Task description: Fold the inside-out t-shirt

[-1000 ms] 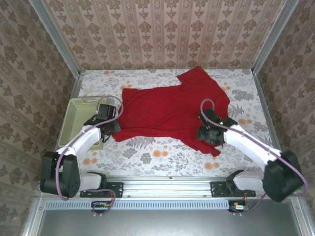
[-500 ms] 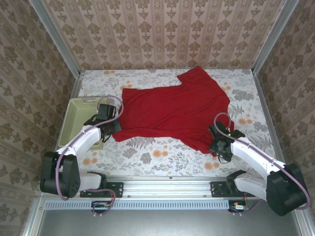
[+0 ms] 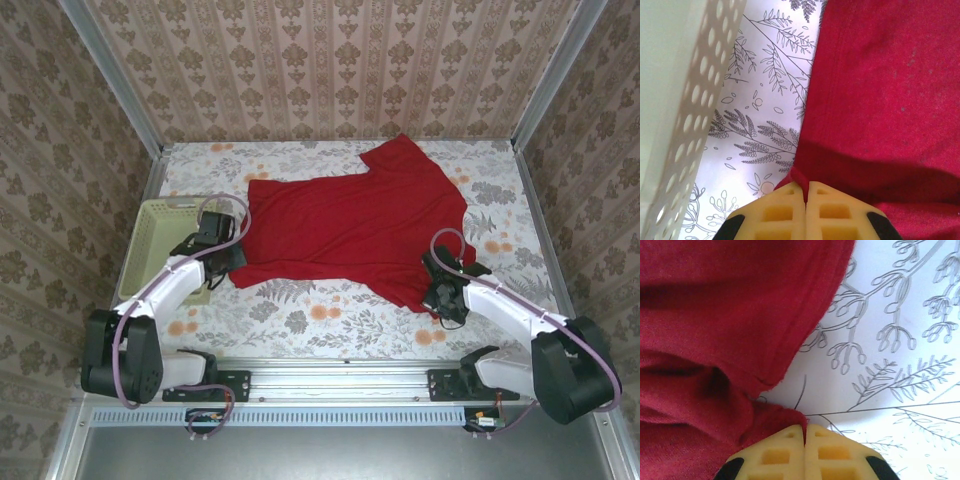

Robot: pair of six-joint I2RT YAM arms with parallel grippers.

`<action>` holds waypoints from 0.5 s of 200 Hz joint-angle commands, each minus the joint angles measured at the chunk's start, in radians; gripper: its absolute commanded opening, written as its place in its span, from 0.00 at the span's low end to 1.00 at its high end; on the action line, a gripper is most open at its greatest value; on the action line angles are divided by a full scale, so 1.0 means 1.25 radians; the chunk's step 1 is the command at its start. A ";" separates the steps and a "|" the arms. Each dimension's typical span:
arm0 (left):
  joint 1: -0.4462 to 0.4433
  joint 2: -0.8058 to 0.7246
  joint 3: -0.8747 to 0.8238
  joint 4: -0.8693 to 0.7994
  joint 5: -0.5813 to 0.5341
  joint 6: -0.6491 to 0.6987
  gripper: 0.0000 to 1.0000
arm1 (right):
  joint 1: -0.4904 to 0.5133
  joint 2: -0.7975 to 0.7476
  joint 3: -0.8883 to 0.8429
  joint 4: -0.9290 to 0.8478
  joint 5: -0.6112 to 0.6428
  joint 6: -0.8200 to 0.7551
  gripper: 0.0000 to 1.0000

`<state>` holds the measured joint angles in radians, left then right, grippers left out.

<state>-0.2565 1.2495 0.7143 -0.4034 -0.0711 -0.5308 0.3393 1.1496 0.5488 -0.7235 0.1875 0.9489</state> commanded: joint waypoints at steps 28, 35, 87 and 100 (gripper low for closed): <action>-0.080 -0.117 -0.049 -0.044 -0.052 -0.057 0.00 | 0.006 -0.254 0.115 -0.273 0.145 0.065 0.00; -0.098 -0.139 -0.058 -0.053 -0.065 -0.072 0.00 | 0.006 -0.288 0.131 -0.302 0.152 0.078 0.00; -0.273 -0.322 -0.141 -0.174 -0.189 -0.242 0.00 | 0.007 -0.415 0.235 -0.473 0.197 0.127 0.00; -0.314 -0.361 -0.161 -0.212 -0.217 -0.294 0.00 | 0.007 -0.426 0.257 -0.493 0.209 0.123 0.00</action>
<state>-0.5797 0.8722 0.5583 -0.5365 -0.2329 -0.7368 0.3431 0.6445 0.8146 -1.1847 0.3733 1.0729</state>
